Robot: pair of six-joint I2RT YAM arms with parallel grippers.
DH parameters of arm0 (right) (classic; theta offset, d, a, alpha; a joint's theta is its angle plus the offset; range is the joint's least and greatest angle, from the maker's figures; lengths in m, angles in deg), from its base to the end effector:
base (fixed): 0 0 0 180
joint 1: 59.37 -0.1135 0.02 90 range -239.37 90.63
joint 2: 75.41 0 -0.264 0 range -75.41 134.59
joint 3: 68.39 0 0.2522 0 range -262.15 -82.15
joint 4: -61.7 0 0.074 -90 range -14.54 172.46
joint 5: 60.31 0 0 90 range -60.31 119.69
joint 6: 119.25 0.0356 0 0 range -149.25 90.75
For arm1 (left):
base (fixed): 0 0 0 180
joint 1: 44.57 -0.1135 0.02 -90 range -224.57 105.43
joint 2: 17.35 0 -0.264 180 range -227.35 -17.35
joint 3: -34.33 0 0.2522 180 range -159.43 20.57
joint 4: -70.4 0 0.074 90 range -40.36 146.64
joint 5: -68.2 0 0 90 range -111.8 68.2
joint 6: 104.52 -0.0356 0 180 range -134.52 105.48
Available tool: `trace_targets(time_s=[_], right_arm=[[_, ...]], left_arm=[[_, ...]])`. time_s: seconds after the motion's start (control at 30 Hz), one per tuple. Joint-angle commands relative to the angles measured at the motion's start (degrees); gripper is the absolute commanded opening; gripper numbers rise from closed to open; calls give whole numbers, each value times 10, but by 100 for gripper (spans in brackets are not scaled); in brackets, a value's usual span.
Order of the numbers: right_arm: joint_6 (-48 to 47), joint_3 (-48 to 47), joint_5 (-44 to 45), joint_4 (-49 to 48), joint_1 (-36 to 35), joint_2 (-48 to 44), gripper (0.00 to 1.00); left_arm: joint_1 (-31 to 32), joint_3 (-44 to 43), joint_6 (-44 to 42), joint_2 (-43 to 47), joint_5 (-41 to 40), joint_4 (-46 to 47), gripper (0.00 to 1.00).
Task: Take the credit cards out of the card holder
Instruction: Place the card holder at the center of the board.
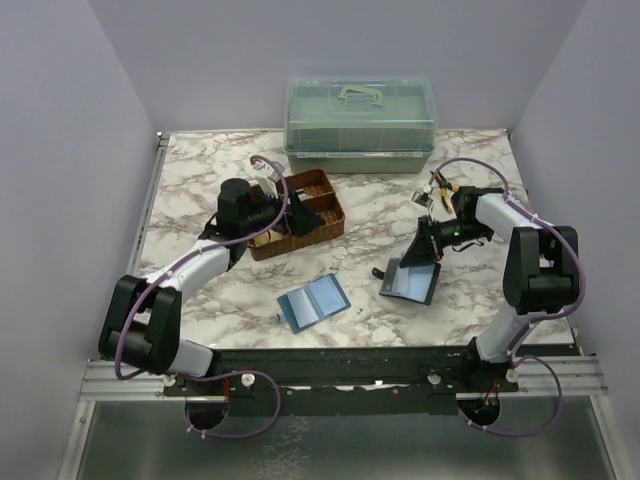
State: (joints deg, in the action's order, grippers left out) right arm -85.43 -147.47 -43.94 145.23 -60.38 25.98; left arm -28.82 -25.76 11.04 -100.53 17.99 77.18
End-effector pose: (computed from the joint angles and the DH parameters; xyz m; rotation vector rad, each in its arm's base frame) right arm 0.2819 0.0391 0.1957 -0.8689 2.0824 1.6335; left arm 0.2998 -0.1082 0.2483 0.3465 1.9128 -1.1313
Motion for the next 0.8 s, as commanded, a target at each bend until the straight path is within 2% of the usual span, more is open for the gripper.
trace_targets(time_s=[0.0,0.3,0.43,0.57,0.7,0.77], right_arm=[[114,12,154,-101,2,-38,0],[160,52,310,-137,3,-83,0],[192,83,374,-176,3,-92,1],[230,107,404,-221,3,-91,6],[272,123,465,-265,3,-95,12],[288,130,506,-284,5,-109,21]], left_arm=[[71,42,48,72,-6,63,98],[198,80,56,55,-96,78,97],[244,84,124,20,-175,114,97],[282,83,211,-32,-222,165,97],[327,68,250,-83,-241,198,97],[340,60,270,-107,-246,205,97]])
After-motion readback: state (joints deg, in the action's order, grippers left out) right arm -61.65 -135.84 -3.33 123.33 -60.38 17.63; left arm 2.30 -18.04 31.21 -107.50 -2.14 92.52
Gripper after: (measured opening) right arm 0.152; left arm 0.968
